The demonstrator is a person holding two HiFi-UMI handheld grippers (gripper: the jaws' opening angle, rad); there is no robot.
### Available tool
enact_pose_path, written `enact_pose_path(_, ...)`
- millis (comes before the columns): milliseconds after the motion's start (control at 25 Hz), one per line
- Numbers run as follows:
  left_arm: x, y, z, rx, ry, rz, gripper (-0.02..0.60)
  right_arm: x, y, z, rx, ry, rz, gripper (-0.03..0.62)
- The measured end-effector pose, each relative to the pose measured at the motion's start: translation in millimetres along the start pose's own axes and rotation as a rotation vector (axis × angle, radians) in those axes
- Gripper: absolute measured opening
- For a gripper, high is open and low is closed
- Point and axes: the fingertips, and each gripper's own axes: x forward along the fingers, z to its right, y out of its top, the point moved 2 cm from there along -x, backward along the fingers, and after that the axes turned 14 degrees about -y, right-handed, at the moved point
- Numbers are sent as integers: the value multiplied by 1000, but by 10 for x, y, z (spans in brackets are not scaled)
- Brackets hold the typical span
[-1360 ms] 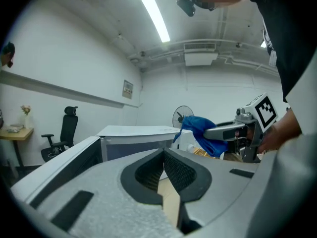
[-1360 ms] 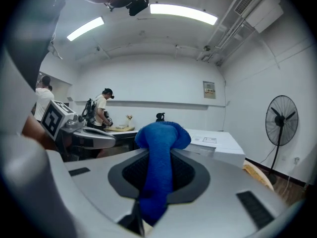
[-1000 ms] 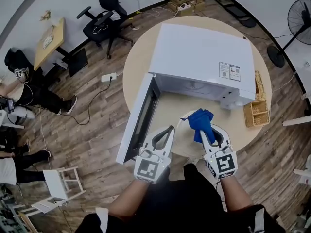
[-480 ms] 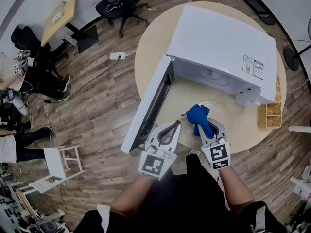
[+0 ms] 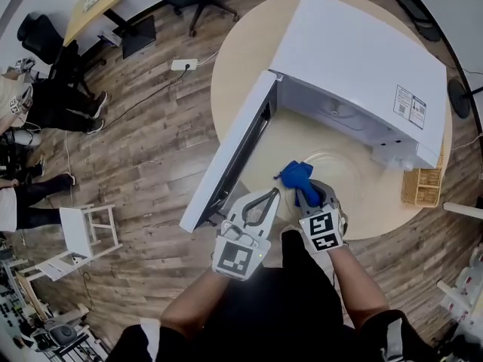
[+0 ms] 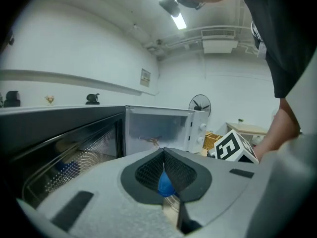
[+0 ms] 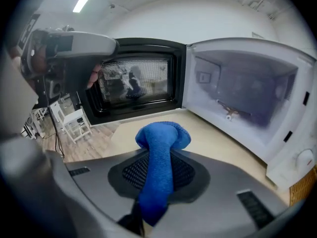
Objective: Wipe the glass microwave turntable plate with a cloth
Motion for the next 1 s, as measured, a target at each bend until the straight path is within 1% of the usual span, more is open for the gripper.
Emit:
enact_pose_path(80, 6, -26, 9, -7, 2, 0, 6, 58, -48, -26, -31, 14, -18, 75)
enact_pose_path(200, 34, -91, 9, -39, 3, 1, 6, 131, -116, -43, -68, 25, -45, 75)
enact_pose_path(280, 58, -135, 7, -39, 3, -14, 6, 173, -155, -51, -85, 26, -62, 75)
enact_pose_path(440, 95, -180, 8, -57, -8, -28, 6, 197, -151, -35, -96, 23, -77, 77)
enact_pose_path(560, 99, -222, 13, -48, -25, -39, 6, 201, -134, -34, -97, 23, -78, 81)
enact_pose_path(640, 98, -228, 2, -48, -23, -43, 6, 212, -118, -39, -93, 24, -74, 83)
enact_pose_path(840, 150, -218, 1, -56, -19, -37, 6, 246, -105, 50, -92, -5, -74, 81)
enact_pose_path(1000, 208, -174, 33, -76, -34, -18, 6, 275, -119, 205, -76, -46, -83, 81)
